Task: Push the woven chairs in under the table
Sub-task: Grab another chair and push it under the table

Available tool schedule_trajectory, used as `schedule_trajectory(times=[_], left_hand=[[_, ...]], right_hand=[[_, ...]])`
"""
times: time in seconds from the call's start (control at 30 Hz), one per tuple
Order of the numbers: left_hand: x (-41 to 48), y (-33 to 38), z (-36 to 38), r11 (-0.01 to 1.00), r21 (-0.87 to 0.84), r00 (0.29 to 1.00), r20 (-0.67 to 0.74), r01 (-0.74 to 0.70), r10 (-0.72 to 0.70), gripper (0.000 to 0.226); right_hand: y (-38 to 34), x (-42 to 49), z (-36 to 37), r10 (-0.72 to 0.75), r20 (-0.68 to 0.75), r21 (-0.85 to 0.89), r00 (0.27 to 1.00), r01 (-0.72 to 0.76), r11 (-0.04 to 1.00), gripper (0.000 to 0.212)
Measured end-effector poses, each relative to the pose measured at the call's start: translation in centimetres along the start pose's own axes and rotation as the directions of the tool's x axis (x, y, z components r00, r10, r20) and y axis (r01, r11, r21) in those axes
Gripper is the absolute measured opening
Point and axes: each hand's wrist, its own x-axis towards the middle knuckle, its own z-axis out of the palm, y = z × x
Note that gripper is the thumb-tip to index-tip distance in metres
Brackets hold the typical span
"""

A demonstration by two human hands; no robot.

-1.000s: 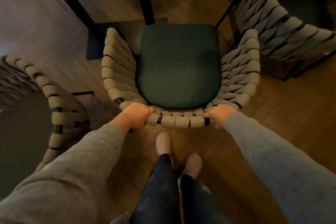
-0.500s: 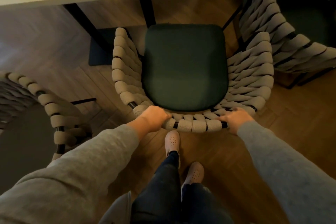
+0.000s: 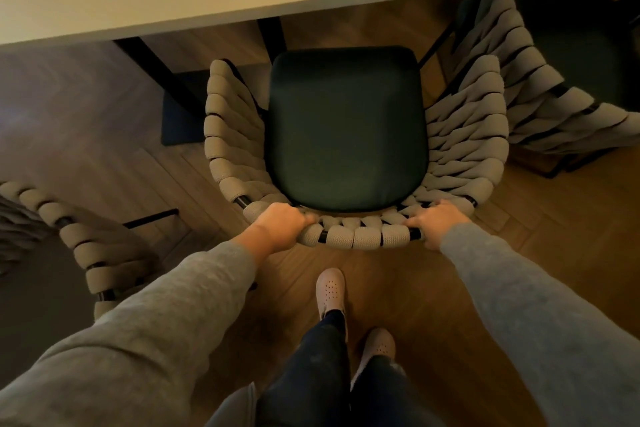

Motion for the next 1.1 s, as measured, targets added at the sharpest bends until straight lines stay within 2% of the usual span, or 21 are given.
schedule_trajectory(times=[0.3, 0.4, 0.5, 0.8, 1.1], left_hand=[[4.3, -3.3, -2.2, 0.997, -0.074, 0.996, -0.081, 0.039, -0.045, 0.041], [5.5, -2.7, -2.9, 0.991, -0.128, 0.994, -0.098, 0.036, -0.048, 0.041], [5.7, -2.2, -2.7, 0.982, -0.183, 0.993, -0.103, 0.036, -0.056, 0.043], [6.1, -1.8, -3.5, 0.991, -0.113, 0.989, -0.121, 0.071, -0.085, 0.050], [7.7, 0.0, -3.1, 0.980, -0.161, 0.983, -0.123, 0.116, -0.136, 0.045]], right_hand=[[3.4, 2.8, -3.9, 0.063, -0.043, 0.028, 0.997, -0.062, 0.998, 0.047], [5.2, 3.3, -4.4, 0.075, -0.032, -0.016, 0.997, -0.075, 0.997, 0.048], [5.8, 3.5, -4.5, 0.045, -0.008, -0.047, 0.999, -0.046, 0.998, 0.049], [7.6, 4.2, -4.4, -0.080, -0.040, -0.110, 0.996, 0.076, 0.991, 0.045], [10.2, 4.3, -4.8, -0.111, -0.047, -0.110, 0.993, 0.105, 0.988, 0.041]])
